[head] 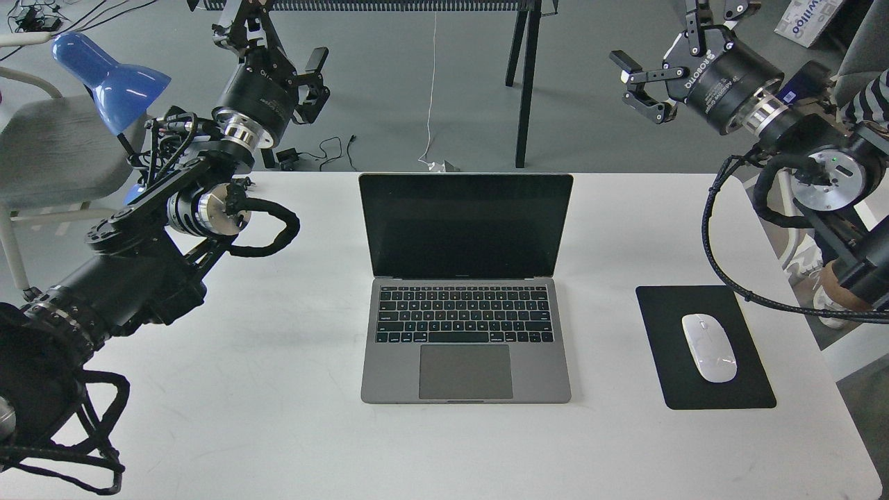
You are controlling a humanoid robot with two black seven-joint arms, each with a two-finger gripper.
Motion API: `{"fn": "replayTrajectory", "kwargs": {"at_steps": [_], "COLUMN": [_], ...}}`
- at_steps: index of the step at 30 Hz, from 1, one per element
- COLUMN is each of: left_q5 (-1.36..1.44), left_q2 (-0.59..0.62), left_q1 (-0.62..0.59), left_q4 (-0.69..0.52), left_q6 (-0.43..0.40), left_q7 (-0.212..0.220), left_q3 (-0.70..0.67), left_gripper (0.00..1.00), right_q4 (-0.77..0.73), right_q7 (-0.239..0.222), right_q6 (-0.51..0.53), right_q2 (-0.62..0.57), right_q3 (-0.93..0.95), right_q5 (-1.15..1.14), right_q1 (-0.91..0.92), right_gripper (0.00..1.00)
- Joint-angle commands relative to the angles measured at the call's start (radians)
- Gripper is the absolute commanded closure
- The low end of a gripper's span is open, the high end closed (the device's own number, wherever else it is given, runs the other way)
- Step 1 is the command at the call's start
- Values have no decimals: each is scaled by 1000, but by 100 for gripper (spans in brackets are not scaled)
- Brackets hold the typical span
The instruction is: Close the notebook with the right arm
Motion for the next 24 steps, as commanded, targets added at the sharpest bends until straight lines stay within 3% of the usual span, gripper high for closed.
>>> {"fn": "replayTrajectory", "kwargs": {"at_steps": [1, 13, 24], "left_q5": [0, -1, -3], "left_q2": [0, 0, 0], "left_q1": [0, 0, 0], "left_q4": [0, 0, 0], "left_q6": [3, 0, 0], "left_q7": [0, 0, 0], "left_q3": [0, -3, -3], "left_gripper": [0, 0, 0], "right_q4": [2, -13, -216], "right_q7": [0, -2, -9], "right_q6": [0, 0, -5], "right_q2": [0, 9, 176], "right_q3": [-3, -4, -99], "right_q5": [0, -3, -178], "right_q1": [-1, 9, 160], "right_gripper": [0, 0, 0]}}
